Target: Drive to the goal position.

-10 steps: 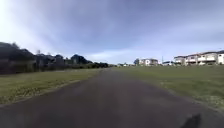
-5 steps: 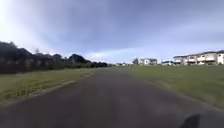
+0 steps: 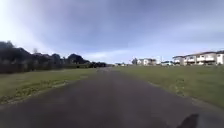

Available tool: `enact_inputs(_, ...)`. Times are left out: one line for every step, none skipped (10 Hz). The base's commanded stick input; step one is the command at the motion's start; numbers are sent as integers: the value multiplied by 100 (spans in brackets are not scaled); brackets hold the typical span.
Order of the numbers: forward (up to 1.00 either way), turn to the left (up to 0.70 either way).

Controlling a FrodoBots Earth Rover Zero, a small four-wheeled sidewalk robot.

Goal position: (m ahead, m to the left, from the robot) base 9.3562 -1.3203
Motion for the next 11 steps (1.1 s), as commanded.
enact_inputs(100, 0)
enact_inputs(100, 1)
enact_inputs(100, 10)
enact_inputs(100, 19)
enact_inputs(100, 25)
enact_inputs(100, 10)
enact_inputs(100, 0)
enact_inputs(100, 0)
enact_inputs(100, 0)
enact_inputs(100, 0)
enact_inputs(100, 0)
